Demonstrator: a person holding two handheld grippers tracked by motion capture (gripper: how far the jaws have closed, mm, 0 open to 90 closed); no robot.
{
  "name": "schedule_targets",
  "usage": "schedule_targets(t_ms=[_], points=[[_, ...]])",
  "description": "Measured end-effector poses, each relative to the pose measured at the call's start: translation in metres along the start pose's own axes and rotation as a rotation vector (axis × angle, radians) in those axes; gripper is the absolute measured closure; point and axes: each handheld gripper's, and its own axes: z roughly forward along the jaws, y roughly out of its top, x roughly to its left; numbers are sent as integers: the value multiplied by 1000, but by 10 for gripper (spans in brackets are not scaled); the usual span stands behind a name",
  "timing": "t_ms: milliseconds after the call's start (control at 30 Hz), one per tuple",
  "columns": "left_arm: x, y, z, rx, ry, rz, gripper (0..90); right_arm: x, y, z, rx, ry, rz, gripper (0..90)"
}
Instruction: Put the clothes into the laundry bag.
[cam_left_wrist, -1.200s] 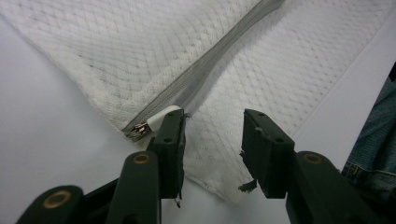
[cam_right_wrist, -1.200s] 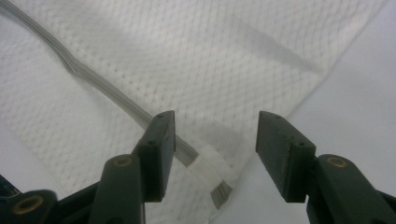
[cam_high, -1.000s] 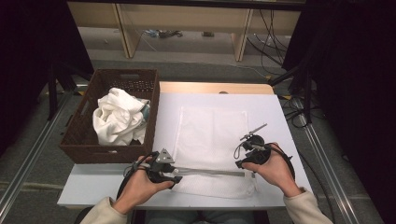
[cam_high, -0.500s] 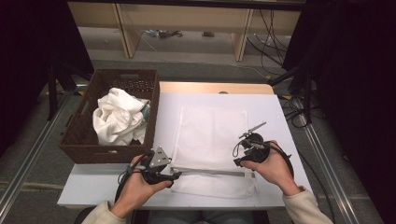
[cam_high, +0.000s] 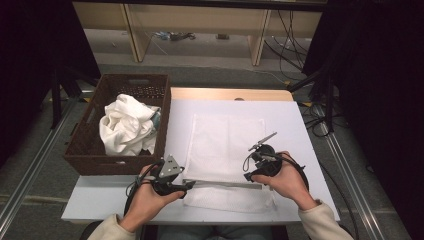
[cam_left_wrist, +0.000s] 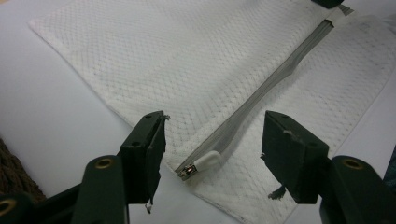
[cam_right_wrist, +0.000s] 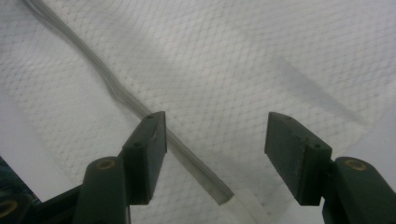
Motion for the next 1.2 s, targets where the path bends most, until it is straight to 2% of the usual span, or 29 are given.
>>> schedule_targets(t_ms=[67,100,233,300,367,400,500,567,633,700,767,800,900,1000,1067,1133,1200], points=[[0,0,0,1,1,-2,389,5,2,4,17,5,4,394],[-1,0,1,-1,0,-5,386,6,3,6,18,11,-15,394],[0,1,0,-10,-2,-8,382,14,7,12,38,29,-40,396],[0,1,0,-19,-1,-18,381,18,10,14,46,33,-30,401],[1,1,-1,-15,7,-4,381,20,13,17,56,39,-42,404],[0,1,-1,-16,9,-21,381,22,15,18,56,42,-45,406],[0,1,0,-17,8,-21,381,27,17,21,68,51,-68,416],[0,1,-1,-17,8,-20,381,30,20,25,72,53,-56,422],[0,2,-1,-19,5,-19,382,29,21,25,70,50,-69,427],[1,2,-1,-23,6,4,382,29,22,26,48,40,-76,460],[1,2,0,-20,2,-20,381,29,23,26,58,37,-67,474],[1,2,0,-21,5,-20,381,28,24,27,52,34,-81,510],[2,2,1,-21,-2,-17,382,29,24,28,40,44,-82,636],[2,2,1,-19,8,-17,383,29,24,26,8,44,-83,812],[1,2,0,-16,11,-16,383,30,25,24,-2,49,-82,885],[1,2,1,-19,3,-20,383,30,25,22,-18,61,-80,900],[1,1,1,-16,0,-21,383,31,25,22,1,77,-80,900]])
